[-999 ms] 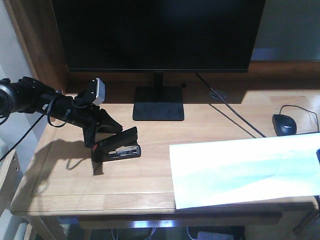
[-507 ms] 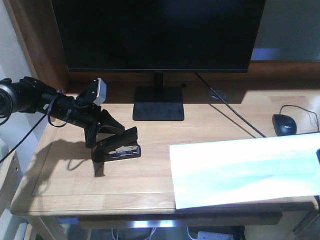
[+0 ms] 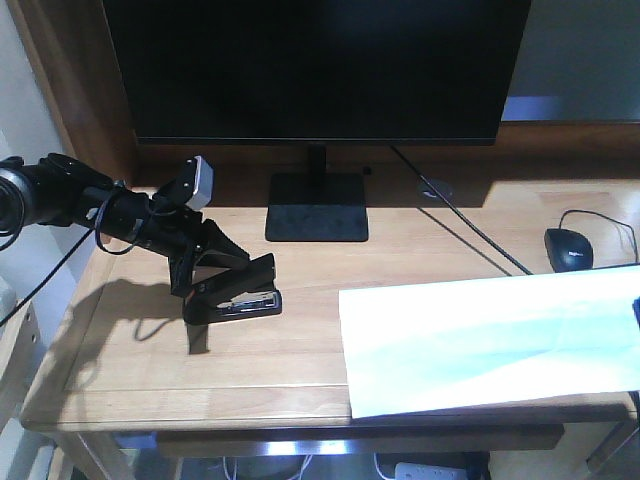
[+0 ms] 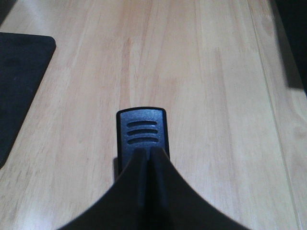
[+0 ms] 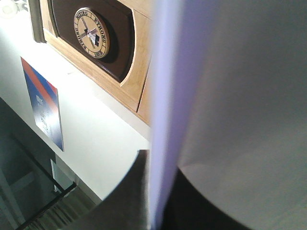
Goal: Grab stapler and paper to desk for stapling
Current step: 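Swing the white paper sheet over the desk center with the right gripper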
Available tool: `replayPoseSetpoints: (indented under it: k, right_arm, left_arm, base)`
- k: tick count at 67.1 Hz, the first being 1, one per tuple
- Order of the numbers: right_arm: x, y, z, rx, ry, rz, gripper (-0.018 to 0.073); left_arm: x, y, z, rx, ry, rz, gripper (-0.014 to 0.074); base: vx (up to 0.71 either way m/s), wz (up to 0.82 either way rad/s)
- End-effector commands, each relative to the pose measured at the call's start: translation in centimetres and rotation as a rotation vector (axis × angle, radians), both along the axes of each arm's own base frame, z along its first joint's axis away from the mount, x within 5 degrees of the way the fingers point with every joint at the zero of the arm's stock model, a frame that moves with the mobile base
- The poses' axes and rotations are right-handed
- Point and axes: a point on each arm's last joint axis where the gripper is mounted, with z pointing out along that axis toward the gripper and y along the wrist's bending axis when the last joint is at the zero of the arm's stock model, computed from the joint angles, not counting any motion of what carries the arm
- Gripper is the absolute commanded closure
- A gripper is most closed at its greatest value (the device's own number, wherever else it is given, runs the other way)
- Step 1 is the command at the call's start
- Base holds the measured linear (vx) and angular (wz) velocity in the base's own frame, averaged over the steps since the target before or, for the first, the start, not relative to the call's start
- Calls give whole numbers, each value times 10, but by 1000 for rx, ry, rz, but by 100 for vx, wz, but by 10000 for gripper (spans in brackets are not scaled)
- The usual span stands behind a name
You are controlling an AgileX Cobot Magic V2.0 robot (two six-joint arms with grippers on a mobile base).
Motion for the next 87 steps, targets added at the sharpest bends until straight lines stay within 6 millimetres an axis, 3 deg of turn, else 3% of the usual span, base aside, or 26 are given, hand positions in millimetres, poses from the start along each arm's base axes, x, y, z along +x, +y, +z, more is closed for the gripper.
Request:
replayPoseSetpoints:
  k: [1,26,41,49,70,87]
  right_arm:
    - [-3,-1,-3,23,-21,9,564]
    - [-3,-2,-3,27,-20,-2,564]
    - [-5,8,-7,-48,12,85,564]
    - [-5,19,-5,-172,38,187,564]
    - [-1,40,17,-716,61,369,564]
    - [25,43,21,-807,171,451,564]
  left_arm:
    - [-1,-6,37,-79,-54,5,603]
    - [-1,-5,37,-79,-54,6,603]
    - [-1,-5,37,-79,-54,6,603]
    - [-1,-5,37,-79,-54,6,603]
    - [-1,-5,37,-79,-54,6,603]
    - [-1,-5,37,-79,-54,6,603]
  base:
    - [0,0]
    - [0,0]
    - [0,0]
    - [0,0]
    - [0,0]
    - [0,0]
